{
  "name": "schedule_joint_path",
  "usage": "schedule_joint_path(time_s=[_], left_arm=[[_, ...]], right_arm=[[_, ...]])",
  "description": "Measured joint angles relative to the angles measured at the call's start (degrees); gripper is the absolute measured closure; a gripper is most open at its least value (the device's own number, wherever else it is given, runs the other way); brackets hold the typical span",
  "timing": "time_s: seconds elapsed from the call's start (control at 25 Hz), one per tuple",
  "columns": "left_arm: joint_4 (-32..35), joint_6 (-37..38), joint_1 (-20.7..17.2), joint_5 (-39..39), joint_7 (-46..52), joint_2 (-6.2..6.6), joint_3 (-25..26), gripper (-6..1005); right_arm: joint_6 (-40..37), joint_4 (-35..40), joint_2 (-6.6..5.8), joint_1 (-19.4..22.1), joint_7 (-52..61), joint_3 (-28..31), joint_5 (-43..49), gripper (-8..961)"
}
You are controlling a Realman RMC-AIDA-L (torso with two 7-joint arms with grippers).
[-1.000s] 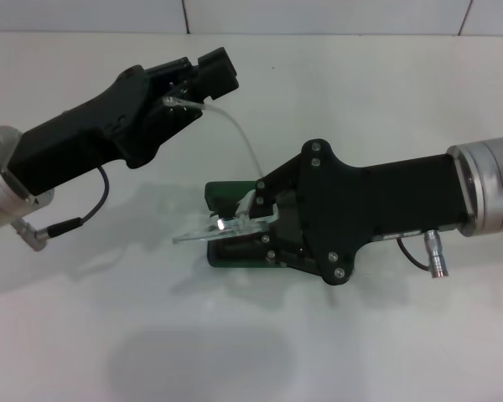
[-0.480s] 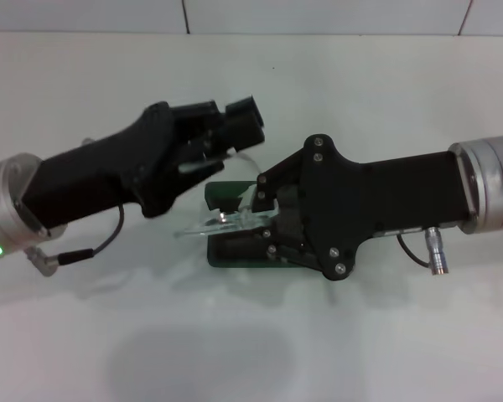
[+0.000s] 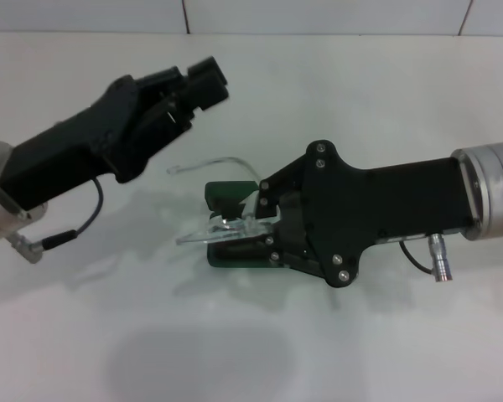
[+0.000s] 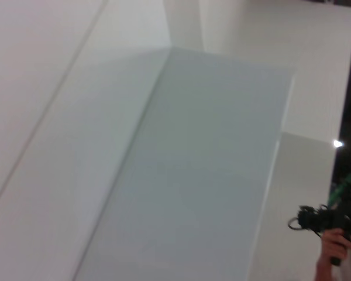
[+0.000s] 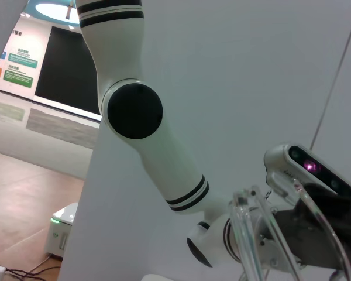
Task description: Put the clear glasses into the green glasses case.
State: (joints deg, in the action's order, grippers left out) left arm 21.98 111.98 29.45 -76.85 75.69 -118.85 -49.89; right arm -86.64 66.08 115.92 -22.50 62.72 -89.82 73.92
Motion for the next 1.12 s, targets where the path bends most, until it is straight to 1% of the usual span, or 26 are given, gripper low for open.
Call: schedule_joint_path(time_s=[0.2, 0.44, 0.72, 1.12], left_arm=[[-0.11, 0.13, 0.24, -0.27, 0.21, 0.28, -0.12, 845], [0.54, 1.46, 0.49, -0.75, 0.12, 0.29, -3.36, 845], [0.65, 3.52, 0.56, -0.77, -0.37, 0.40, -4.43, 845], [2.10, 4.31, 0.90, -0.71, -1.93, 0.42, -9.89, 845]], right_arm=[[-0.05, 0.00, 0.00, 0.15, -0.02, -0.01, -0.01, 835], [-0.12, 0.01, 0.00, 0.18, -0.05, -0.10, -0.01, 835], [-0.11, 0.01, 0.00, 0.26, -0.06, -0.09, -0.01, 835], [-0.11, 0.01, 0.00, 0.59, -0.06, -0.09, 0.00, 834]])
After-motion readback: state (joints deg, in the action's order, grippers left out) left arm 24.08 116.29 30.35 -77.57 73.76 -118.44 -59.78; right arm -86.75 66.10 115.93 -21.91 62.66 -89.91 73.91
